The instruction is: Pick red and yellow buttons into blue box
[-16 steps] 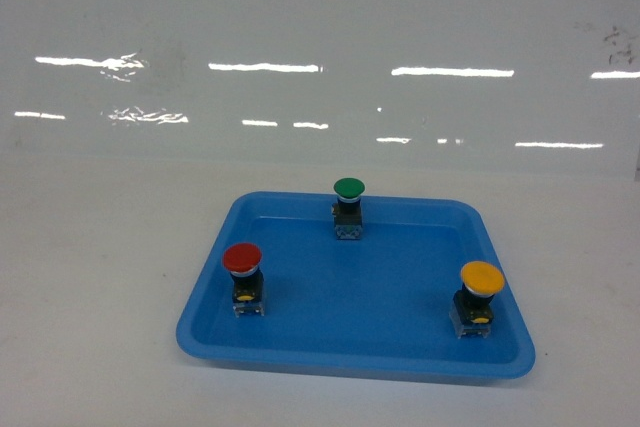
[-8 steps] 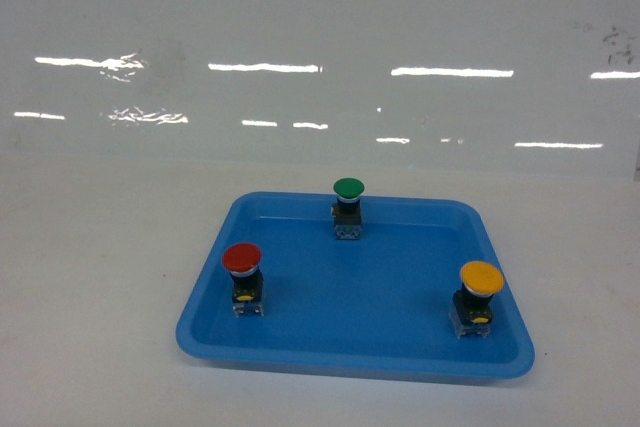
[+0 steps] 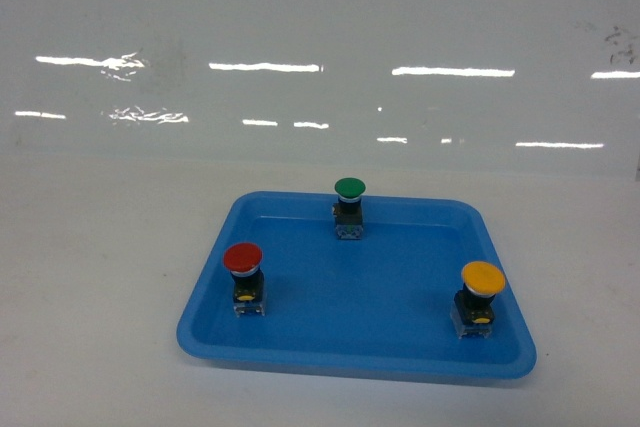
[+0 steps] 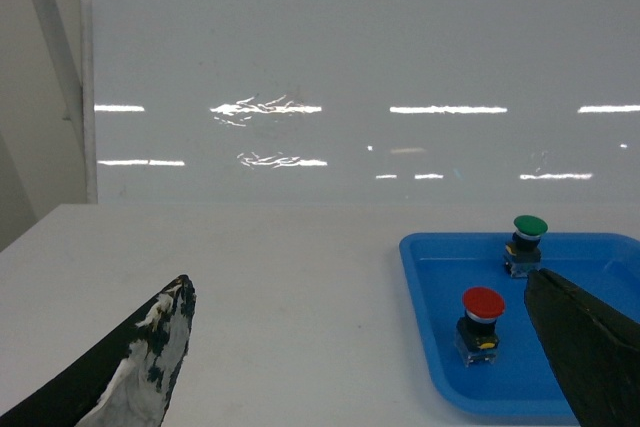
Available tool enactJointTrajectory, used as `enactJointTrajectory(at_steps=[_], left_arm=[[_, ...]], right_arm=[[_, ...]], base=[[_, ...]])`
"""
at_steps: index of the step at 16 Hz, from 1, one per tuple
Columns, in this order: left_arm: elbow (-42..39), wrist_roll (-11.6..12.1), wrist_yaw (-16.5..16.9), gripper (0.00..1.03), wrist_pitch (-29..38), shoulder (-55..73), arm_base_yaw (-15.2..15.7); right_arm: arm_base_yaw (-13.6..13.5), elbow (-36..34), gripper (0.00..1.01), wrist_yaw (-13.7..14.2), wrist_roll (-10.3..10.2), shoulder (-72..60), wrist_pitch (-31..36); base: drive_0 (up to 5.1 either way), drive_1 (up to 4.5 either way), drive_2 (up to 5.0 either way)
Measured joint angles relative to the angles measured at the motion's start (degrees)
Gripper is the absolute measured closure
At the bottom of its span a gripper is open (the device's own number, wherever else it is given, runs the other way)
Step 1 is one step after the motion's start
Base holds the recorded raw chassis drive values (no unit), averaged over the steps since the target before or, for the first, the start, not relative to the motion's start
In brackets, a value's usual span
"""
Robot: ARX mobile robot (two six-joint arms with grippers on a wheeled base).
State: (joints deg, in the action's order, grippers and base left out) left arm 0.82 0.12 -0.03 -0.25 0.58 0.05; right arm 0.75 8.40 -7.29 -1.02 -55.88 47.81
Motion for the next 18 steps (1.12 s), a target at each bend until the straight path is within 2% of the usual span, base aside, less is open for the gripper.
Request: enactJointTrajectory(at_steps=[1,3,4,5,7,12,14,15,16,18], left_arm=[[0.0,0.0,0.0,0.05,0.0,0.0,0.0],[0.0,0.0,0.0,0.05,0.02,0.0,0.0],[0.0,0.0,0.02,0.05,0.02,0.0,0.0],[0.0,0.0,-0.02,0.05,0.0,0.0,0.0],[0.0,0.0,0.0,0.05,0.0,0.0,0.0],[0.0,0.0,0.0,0.05,0.02,0.0,0.0],[0.0,0.0,0.0,0.05,0.04,0.0,0.0],[0.0,0.0,0.0,0.05,0.04,0.0,0.0],[0.0,0.0,0.02,0.05,0.02,0.0,0.0],[0.0,0.0,0.0,0.05,0.02,0.0,0.0]], right_arm=[[-0.59,1.81,0.03,-0.02,0.59,-4.28,0.92],[-5.64,6.78,0.03,0.72,3.52,-16.74,4.42],[-6.93,7.28,0.03,3.15,4.66,-16.87,1.95],[-7.19,7.13,0.03,4.5,4.92,-15.54,1.01],[-6.75,7.17,0.03,5.6,5.03,-14.05,1.81],[-6.73,7.17,0.03,5.6,5.09,-14.38,1.62],[-6.91,7.17,0.03,5.81,4.68,-19.34,5.49],[-7.96,8.09,0.03,5.79,3.82,-22.62,4.74],[-9.2,8.74,0.03,5.75,3.5,-25.31,7.15],[-11.74,13.33,0.03,5.05,2.89,-29.33,8.11]], base=[[0.0,0.0,0.0],[0.0,0.0,0.0],[0.0,0.0,0.0],[0.0,0.0,0.0],[0.0,0.0,0.0],[0.0,0.0,0.0],[0.0,0.0,0.0],[0.0,0.0,0.0],[0.0,0.0,0.0],[0.0,0.0,0.0]])
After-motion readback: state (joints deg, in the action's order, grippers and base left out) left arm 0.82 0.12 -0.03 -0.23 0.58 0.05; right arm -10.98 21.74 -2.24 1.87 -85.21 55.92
